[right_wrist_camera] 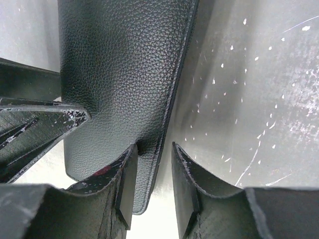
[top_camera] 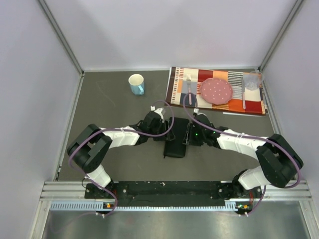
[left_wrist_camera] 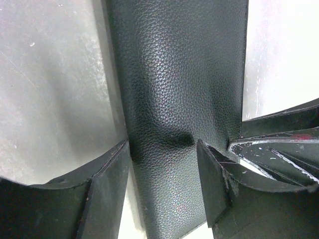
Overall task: Sort the hair-cutting tools
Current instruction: Open the hairdressing tool bag at the center of the board.
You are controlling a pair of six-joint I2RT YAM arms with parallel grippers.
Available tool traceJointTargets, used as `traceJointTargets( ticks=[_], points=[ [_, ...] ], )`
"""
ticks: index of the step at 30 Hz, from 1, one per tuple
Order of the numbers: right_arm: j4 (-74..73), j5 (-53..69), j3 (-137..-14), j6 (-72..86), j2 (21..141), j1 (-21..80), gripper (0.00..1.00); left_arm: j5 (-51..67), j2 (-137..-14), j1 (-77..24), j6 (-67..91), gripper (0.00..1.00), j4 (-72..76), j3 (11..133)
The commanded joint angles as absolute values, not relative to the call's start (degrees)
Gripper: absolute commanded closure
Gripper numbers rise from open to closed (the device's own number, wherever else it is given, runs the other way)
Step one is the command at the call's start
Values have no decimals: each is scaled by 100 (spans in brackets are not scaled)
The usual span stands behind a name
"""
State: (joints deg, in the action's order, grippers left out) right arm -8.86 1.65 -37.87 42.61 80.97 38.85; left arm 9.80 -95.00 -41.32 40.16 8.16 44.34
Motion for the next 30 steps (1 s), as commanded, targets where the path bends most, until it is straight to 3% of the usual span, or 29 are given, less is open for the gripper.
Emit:
traceJointTargets(
  ticks=[1,6,11,16,24,30],
  points=[
    [-634,96,-3982,4140,7964,3850,67,1256,-9325,-4201,4061,40,835,4289],
    [-80,763,-3998,3982,7664,3850,65,1283,-9238,-4236,4078,41,818,4254],
    [-44,1221,-4192,3868,7436,3850,61,460,-8729,-4236,4043,27,203,4324],
    [132,1502,-4394,3700,7409,3850,58,-341,-7852,-4236,3929,20,-588,4430],
    [720,2257,-4850,3849,8023,3850,57,-1984,-6338,-4236,4218,17,-1660,4412],
    [1010,2724,-5527,3972,8937,3981,57,-2513,-5301,-4228,4289,16,-1933,4122]
  ],
)
